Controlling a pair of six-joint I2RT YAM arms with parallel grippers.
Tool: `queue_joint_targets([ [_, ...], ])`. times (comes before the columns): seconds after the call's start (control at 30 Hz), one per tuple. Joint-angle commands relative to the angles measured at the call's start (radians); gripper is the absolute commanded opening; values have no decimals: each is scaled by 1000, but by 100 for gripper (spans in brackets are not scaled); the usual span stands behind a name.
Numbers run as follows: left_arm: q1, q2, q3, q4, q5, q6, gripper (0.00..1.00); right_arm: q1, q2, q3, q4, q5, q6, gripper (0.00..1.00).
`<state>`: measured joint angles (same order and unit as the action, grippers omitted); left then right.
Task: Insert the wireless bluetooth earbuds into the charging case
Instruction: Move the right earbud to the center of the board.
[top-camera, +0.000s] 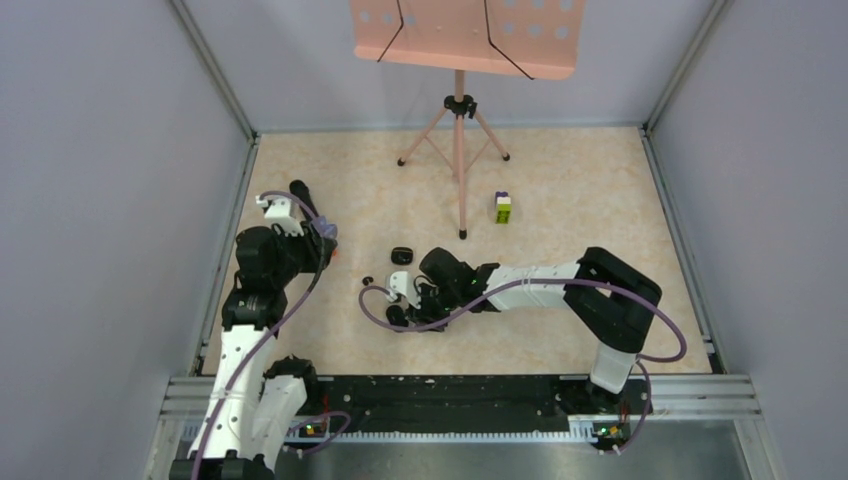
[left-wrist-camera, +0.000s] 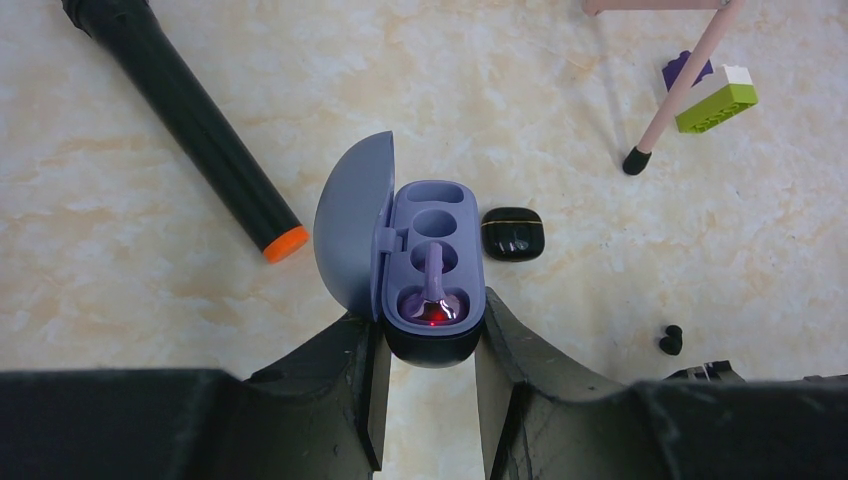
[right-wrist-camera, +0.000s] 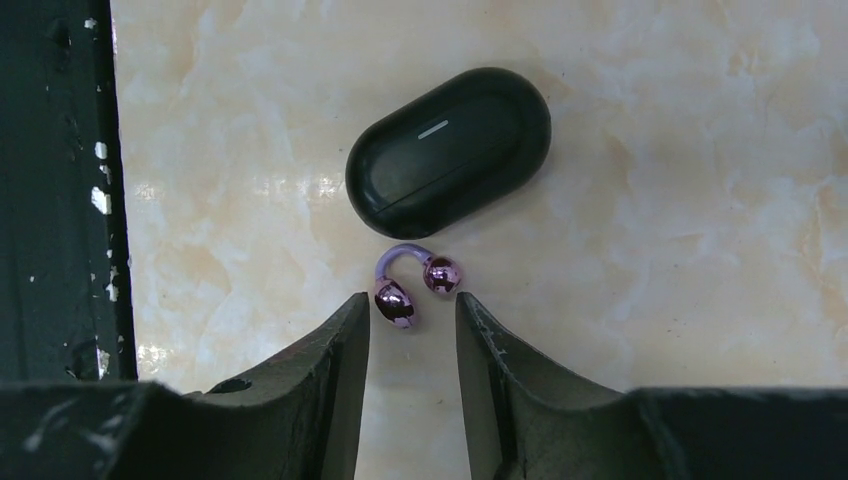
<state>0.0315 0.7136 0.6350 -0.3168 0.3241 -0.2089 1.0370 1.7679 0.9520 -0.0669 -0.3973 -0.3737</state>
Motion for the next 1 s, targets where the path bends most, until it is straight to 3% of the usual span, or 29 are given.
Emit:
queue_joint_targets([
  [0.0, 5, 1, 1, 46, 14, -13, 0, 17, 24, 42, 32, -21, 3, 36],
  [0.3, 6, 1, -6, 55, 55, 14, 0, 11, 10, 37, 16, -19, -27, 8],
  [0.53, 6, 20, -29, 128, 183, 40, 0, -112, -109, 6, -62, -206, -72, 2],
  [0.6, 7, 32, -28, 135, 215, 56, 0, -140, -139, 1, -131, -256, -167, 2],
  [0.7, 6, 39, -22, 126, 242, 74, 0, -172, -157, 20, -361, -306, -456, 2],
  [0.83, 5, 48, -3, 106, 285, 97, 0, -237, -105, 103, -697, -272, -854, 1],
  [0.97, 6, 72, 17, 105, 314, 100, 0, -344, -91, 136, -857, -201, -1067, 0],
])
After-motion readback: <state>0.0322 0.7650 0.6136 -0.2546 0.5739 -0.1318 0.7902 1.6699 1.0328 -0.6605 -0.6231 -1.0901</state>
